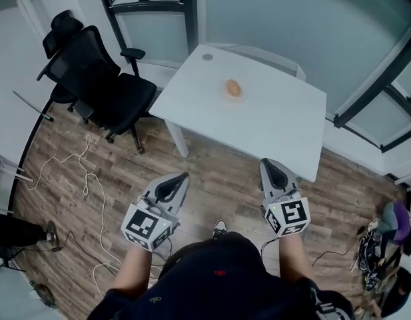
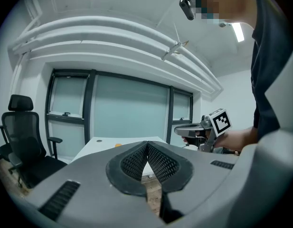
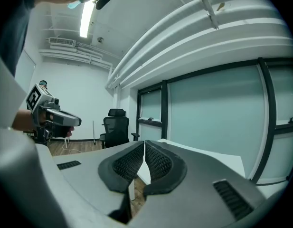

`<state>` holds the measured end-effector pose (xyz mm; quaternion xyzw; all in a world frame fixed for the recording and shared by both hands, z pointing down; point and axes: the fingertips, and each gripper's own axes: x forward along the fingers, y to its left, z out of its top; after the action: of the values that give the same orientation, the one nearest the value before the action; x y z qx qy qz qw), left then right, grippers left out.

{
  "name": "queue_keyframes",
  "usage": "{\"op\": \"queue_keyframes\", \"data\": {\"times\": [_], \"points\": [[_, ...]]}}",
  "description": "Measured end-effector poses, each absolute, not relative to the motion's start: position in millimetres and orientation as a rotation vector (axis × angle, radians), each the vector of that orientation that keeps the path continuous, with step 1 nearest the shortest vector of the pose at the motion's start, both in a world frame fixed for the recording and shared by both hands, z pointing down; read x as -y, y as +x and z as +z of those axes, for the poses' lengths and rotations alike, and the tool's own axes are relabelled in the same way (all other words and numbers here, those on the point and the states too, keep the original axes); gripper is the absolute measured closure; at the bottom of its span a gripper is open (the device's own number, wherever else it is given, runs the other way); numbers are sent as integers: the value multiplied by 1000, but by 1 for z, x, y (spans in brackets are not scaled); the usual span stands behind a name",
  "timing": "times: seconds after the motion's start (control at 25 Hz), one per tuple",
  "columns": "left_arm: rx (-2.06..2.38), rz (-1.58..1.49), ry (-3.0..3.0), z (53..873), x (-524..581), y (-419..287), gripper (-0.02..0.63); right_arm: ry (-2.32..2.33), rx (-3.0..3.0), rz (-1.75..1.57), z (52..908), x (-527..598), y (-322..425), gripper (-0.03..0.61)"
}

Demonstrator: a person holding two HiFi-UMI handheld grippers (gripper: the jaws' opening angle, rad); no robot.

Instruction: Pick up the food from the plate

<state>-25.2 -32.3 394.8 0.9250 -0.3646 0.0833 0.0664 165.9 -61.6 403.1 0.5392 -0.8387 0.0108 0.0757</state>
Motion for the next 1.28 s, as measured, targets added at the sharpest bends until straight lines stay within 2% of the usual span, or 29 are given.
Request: {"op": "queue_keyframes", "data": {"times": [0.2, 0.6, 0.92, 1.28], "points": [[1126, 284, 2797, 398, 66, 10, 594, 1527, 2533, -14, 419, 101, 185, 552], [1167, 311, 2756, 399, 140, 15, 594, 1545, 2541, -3, 422, 174, 200, 552], [1115, 292, 2819, 407, 244, -1, 594, 1610, 2498, 14, 422, 253, 193, 552], [1028, 290, 2808, 423, 399, -57, 594, 1699, 2347, 78, 437, 371, 156, 552]]}}
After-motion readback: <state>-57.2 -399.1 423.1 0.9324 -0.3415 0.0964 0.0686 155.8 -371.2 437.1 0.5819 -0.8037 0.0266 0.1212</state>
